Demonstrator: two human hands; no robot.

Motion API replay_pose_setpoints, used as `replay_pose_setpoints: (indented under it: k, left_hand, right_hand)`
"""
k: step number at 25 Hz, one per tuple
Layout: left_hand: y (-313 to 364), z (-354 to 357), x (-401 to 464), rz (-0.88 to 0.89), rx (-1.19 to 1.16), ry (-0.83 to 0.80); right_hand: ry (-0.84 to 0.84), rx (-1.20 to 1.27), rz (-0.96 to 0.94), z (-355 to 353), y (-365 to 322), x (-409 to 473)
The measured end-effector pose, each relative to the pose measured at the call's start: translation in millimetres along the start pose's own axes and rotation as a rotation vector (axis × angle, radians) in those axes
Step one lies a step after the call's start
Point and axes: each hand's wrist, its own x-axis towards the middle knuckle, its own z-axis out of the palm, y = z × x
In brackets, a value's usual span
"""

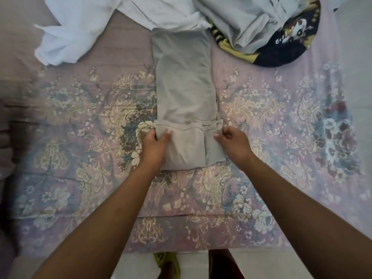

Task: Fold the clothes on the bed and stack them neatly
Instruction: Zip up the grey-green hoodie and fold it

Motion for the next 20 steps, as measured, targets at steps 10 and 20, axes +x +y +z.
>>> replay_pose_setpoints:
  k: [10,20]
  left_hand:
    - [8.8,-0.8,30.0,0.129,0.215,-0.101]
    - [-58.9,-36.7,-24.2,1.237,0.982,-0.239]
  right_hand:
    - [0.044,-0.011,-0.118,7.2,-2.5,6.7]
    - [-0.177,-1.059,-0.894,-25.7,45.1,-10.5]
